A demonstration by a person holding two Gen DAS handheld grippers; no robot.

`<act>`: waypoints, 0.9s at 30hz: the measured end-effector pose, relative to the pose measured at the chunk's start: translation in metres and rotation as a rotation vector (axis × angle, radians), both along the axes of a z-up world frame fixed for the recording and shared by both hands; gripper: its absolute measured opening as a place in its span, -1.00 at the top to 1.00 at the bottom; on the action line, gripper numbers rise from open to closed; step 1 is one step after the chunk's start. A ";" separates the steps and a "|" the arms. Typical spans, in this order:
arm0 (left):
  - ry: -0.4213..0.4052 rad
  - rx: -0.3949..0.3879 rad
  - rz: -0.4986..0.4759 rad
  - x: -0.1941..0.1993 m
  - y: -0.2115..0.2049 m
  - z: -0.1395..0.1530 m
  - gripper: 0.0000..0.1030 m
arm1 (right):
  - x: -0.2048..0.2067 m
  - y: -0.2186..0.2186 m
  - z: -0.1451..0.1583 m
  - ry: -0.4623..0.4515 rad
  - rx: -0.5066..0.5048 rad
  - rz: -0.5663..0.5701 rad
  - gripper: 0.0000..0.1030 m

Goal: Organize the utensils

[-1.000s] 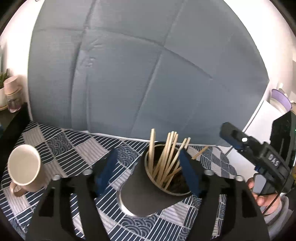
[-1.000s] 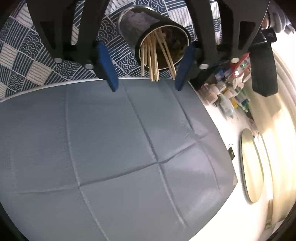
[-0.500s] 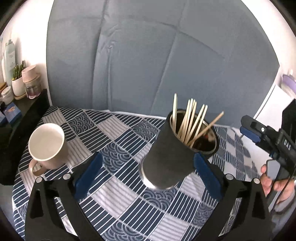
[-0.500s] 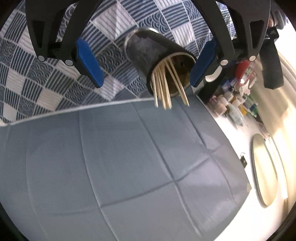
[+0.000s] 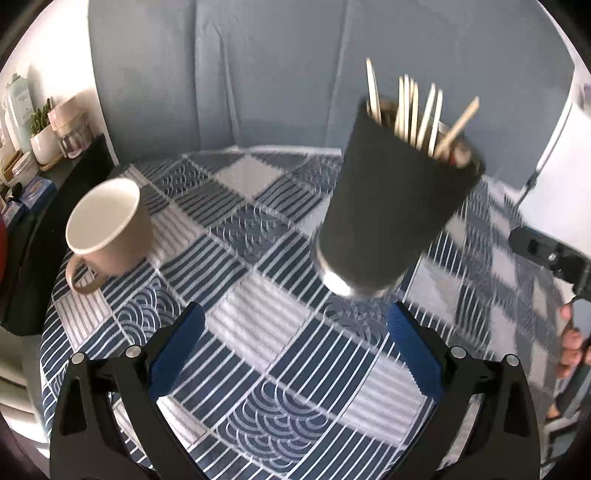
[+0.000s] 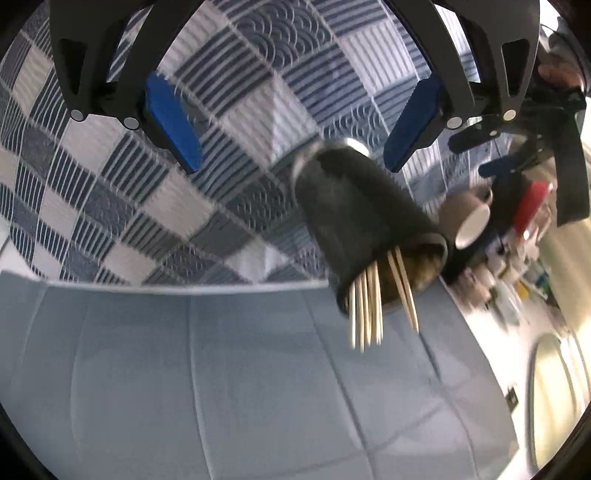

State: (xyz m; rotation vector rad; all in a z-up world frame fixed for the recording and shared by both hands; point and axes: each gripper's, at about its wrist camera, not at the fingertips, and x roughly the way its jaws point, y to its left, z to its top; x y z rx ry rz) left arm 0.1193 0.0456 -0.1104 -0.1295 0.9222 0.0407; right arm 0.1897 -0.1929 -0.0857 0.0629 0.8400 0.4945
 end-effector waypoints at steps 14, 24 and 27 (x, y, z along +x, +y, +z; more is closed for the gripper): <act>0.061 0.099 0.044 -0.047 -0.013 -0.002 -0.88 | -0.053 -0.014 -0.020 0.114 -0.141 -0.020 -0.84; 0.004 0.106 0.123 -0.081 -0.007 0.068 -0.88 | -0.079 -0.039 0.026 0.098 -0.138 -0.079 -0.84; -0.010 0.073 0.164 -0.084 -0.004 0.080 -0.88 | -0.084 -0.040 0.047 0.066 -0.161 -0.093 -0.84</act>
